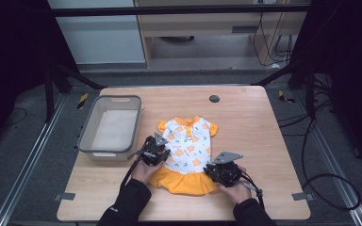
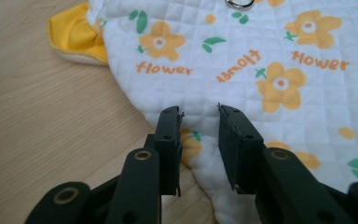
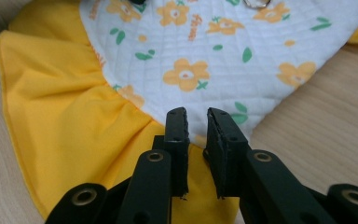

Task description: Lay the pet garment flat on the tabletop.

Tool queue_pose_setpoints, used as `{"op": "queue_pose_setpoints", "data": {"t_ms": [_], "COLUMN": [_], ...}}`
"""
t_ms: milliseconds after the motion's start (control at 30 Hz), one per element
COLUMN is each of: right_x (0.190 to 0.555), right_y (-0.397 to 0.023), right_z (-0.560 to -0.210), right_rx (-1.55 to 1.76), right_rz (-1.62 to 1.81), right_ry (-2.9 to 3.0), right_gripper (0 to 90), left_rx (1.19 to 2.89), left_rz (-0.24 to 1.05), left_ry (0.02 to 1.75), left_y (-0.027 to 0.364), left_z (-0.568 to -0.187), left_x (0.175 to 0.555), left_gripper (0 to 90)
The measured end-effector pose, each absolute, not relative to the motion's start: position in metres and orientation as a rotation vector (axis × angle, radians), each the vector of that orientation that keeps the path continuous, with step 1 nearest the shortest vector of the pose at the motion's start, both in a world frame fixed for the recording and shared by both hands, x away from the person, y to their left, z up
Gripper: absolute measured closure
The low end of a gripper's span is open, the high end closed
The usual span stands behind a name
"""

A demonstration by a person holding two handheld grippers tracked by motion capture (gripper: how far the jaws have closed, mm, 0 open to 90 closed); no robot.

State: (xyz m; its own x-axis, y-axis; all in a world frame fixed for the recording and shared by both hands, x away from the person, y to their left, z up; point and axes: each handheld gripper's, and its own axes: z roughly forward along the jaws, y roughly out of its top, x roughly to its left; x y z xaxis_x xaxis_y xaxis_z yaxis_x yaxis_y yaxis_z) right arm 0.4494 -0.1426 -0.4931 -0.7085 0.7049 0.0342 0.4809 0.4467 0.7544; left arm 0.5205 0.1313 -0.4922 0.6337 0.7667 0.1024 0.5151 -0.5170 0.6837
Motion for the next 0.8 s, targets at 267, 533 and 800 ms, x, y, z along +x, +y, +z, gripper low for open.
{"op": "queue_pose_setpoints", "data": {"t_ms": [267,533,800], "right_x": [0.449,0.447,0.443], "right_y": [-0.145,-0.151,-0.156], "right_z": [-0.496,-0.490,-0.498], "right_rx": [1.009,1.020,1.031], "right_rz": [1.064,1.098,1.037], "right_ry": [2.426,2.390,2.439], "right_gripper": [78.7,81.5,87.0], "left_rx": [2.176,2.208,2.267], "left_rz": [0.486,0.452,0.406], "left_ry": [1.021,0.886,0.877], "left_y": [0.136,0.140,0.141], "left_z": [-0.490,-0.473,-0.490], "left_x": [0.514,0.475,0.460], "left_gripper": [65.7,65.0,65.4]}}
